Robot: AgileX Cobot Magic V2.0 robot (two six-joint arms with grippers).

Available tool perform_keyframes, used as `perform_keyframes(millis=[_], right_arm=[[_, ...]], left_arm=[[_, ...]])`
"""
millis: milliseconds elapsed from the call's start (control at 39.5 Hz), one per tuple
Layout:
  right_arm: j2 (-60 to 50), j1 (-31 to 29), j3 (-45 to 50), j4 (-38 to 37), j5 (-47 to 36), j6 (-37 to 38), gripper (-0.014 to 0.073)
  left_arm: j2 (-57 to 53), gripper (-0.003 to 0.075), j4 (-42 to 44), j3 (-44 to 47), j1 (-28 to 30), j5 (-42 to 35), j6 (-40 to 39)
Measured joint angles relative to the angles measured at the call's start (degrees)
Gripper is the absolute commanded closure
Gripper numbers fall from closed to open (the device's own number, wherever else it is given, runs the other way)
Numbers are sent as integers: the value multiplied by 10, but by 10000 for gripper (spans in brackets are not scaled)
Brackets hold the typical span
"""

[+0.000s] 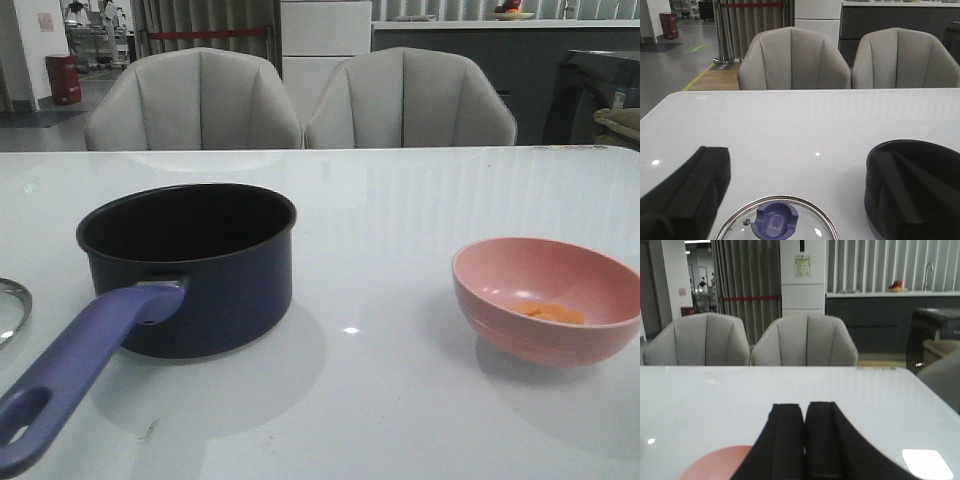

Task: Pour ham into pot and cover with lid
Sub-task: 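Move the right gripper down to the pink bowl rim and grasp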

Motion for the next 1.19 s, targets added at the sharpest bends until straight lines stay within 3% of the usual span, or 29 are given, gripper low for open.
perform_keyframes(millis=[329,583,710,862,912,1191], right_arm=[[143,0,-145,0,218,2,456],[182,0,-150,0,239,2,442],[188,0,-156,7,223,3,338],[233,0,-180,11,223,3,113],[257,0,-192,11,227,3,74],[440,0,-295,36,302,3,66]], left_arm=[[0,125,0,0,0,0,0],[0,125,0,0,0,0,0],[0,125,0,0,0,0,0],[0,125,0,0,0,0,0],[0,125,0,0,0,0,0],[0,125,0,0,0,0,0]])
